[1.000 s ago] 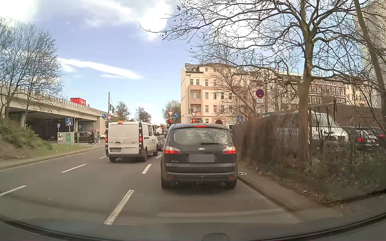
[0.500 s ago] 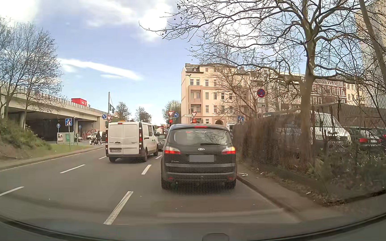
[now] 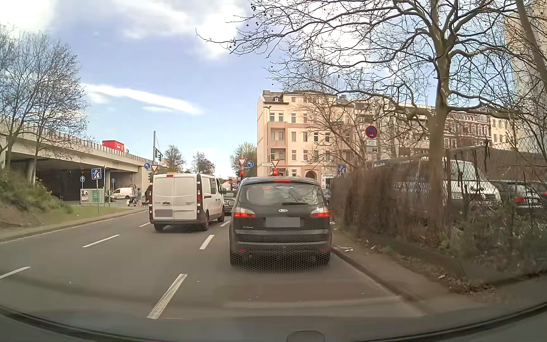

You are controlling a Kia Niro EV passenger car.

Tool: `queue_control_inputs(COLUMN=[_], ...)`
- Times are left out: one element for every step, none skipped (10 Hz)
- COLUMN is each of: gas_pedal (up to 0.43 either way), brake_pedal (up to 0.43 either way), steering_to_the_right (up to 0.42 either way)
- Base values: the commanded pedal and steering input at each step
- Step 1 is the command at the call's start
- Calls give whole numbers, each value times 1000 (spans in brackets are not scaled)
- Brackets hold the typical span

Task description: Follow the waypoints while adhering to traffic rules and regulations

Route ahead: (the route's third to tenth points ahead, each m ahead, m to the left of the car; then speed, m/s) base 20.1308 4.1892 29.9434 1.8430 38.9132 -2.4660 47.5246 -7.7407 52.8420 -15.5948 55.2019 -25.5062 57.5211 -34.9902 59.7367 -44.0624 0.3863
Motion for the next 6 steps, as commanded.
queue_control_inputs(gas_pedal=[0,67,110,118,130,130], brake_pedal=[0,0,0,0,0,0], steering_to_the_right=[-24,-24,-23,-23,-24,-23])
